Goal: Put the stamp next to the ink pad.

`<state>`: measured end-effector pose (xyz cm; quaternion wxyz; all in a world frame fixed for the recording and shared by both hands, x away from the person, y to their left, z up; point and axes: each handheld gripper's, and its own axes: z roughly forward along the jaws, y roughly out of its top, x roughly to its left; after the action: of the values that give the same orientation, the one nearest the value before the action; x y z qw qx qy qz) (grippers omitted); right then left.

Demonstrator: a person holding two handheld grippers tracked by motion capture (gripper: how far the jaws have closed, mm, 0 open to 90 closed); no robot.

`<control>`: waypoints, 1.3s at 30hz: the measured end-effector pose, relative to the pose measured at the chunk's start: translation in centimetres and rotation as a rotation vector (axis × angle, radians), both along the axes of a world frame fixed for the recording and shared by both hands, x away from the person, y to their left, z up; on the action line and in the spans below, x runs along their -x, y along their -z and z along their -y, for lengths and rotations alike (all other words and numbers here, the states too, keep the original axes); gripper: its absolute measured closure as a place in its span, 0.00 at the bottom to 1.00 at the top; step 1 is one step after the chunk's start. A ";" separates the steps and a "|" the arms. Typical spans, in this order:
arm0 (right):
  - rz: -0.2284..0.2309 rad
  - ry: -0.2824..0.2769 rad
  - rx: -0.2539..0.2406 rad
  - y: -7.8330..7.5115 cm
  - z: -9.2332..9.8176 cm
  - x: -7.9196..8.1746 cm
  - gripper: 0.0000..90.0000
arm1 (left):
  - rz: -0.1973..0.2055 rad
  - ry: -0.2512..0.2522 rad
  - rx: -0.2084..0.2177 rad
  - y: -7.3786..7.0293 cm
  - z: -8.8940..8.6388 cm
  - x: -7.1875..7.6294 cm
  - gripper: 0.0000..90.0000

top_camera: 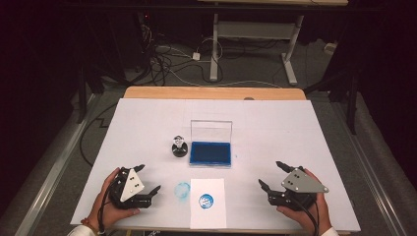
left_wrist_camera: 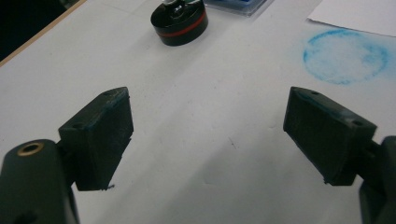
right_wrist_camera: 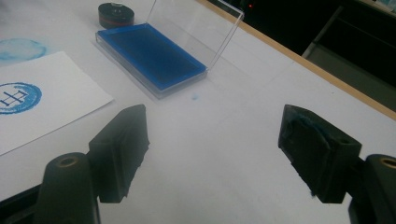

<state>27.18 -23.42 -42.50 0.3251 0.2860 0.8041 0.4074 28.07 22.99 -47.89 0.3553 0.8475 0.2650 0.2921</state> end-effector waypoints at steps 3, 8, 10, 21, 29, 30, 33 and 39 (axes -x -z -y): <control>0.007 0.005 0.004 -0.1 0.0 0.1 0.27 | 0.010 0.002 0.012 -0.1 -0.2 0.1 0.17; 0.017 0.010 0.005 -0.3 -0.2 0.6 0.27 | 0.026 0.007 0.016 -0.5 -0.4 0.5 0.17; 0.024 0.008 0.008 -0.4 -0.3 0.7 0.27 | 0.034 0.009 0.026 -0.7 -0.4 0.5 0.17; 0.017 0.010 0.006 -0.3 -0.2 0.7 0.27 | 0.033 0.020 0.025 -0.7 -0.2 0.4 0.17; 0.015 0.007 0.004 -0.2 -0.2 0.6 0.27 | 0.023 0.017 0.018 -0.6 0.0 0.2 0.17; 0.014 0.006 0.004 -0.2 -0.2 0.6 0.27 | 0.024 0.016 0.019 -0.6 0.0 0.2 0.17; 0.013 0.005 0.002 -0.2 -0.1 0.5 0.27 | 0.022 0.011 0.022 -0.6 0.0 0.0 0.17; 0.011 0.012 -0.003 -0.2 0.2 0.4 0.27 | 0.019 0.006 0.016 -0.6 0.1 -0.1 0.17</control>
<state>26.74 -23.59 -42.31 0.3314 0.2891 0.7999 0.4083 28.21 22.86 -47.28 0.3655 0.8426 0.2617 0.2968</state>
